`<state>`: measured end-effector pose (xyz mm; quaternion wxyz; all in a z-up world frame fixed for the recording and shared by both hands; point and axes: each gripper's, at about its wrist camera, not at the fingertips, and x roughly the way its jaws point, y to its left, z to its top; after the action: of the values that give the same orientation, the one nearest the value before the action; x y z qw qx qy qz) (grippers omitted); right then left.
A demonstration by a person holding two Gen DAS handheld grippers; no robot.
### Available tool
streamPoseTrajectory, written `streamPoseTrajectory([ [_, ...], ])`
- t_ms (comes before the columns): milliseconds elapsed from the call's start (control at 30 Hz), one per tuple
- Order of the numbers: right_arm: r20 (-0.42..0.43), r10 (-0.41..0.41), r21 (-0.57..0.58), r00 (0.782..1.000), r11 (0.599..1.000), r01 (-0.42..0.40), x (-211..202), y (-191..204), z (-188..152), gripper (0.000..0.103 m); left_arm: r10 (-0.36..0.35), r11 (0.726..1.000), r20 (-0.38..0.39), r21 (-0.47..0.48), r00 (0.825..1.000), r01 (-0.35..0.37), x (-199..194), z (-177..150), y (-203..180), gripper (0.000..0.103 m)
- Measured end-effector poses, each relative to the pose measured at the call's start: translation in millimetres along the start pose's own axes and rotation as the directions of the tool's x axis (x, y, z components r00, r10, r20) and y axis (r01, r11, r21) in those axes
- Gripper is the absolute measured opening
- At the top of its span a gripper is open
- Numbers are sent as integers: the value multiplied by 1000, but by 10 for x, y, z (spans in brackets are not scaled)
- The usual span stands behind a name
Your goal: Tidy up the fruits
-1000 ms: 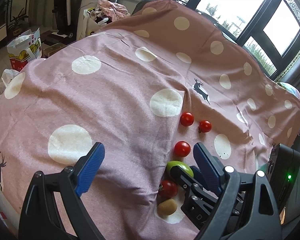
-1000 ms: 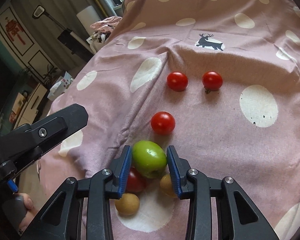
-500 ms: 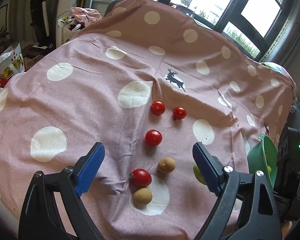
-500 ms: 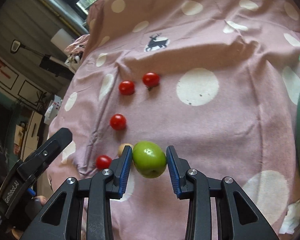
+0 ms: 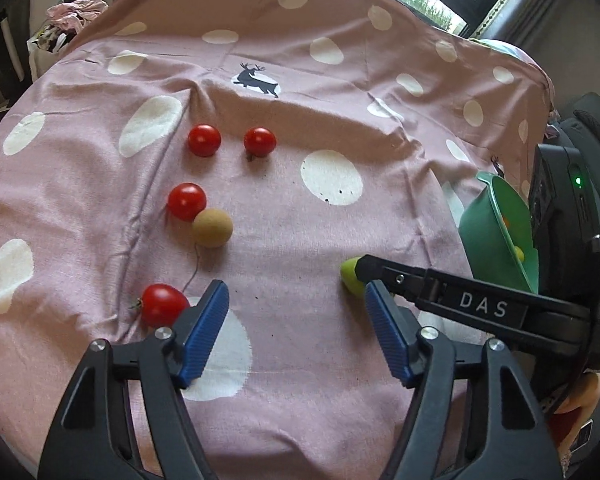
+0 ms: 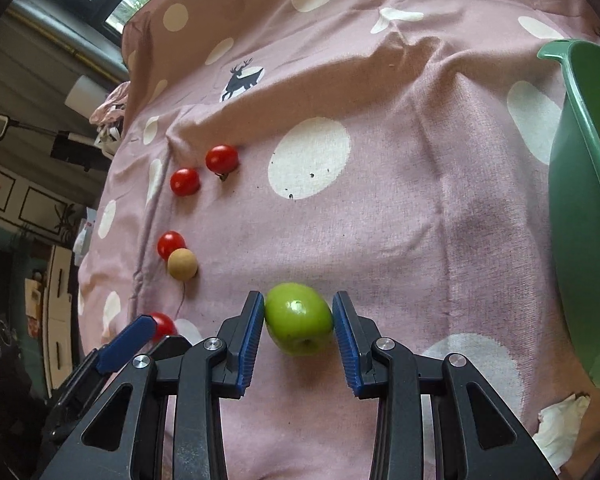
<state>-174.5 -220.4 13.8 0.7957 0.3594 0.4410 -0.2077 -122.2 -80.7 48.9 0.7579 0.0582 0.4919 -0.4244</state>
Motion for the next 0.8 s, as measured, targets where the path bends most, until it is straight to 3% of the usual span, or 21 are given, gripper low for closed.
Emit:
streamPoseTrajectory([
  [133,1,33,22,999,999,-33,-8,-40,13,36,-39,999,-51,31,998,41,129,-61,-119,70],
  [300,11,104,-5,994,995,-104,-81,20,9,27,-79,993,-60,79,995,83,228,-81,-291,65],
  [400,1,58,-13,998,998,-58,-29,44,8,27,-64,995,-73,69,995,69,319,-69,-296,57],
  [533,-49,109,26,993,994,-108,77,-8,20,27,-13,996,-80,85,997,19,390,-78,-276,44],
  [800,-93,147,28,985,989,-145,83,24,-15,27,9,995,-107,96,994,1,342,-112,-232,40],
])
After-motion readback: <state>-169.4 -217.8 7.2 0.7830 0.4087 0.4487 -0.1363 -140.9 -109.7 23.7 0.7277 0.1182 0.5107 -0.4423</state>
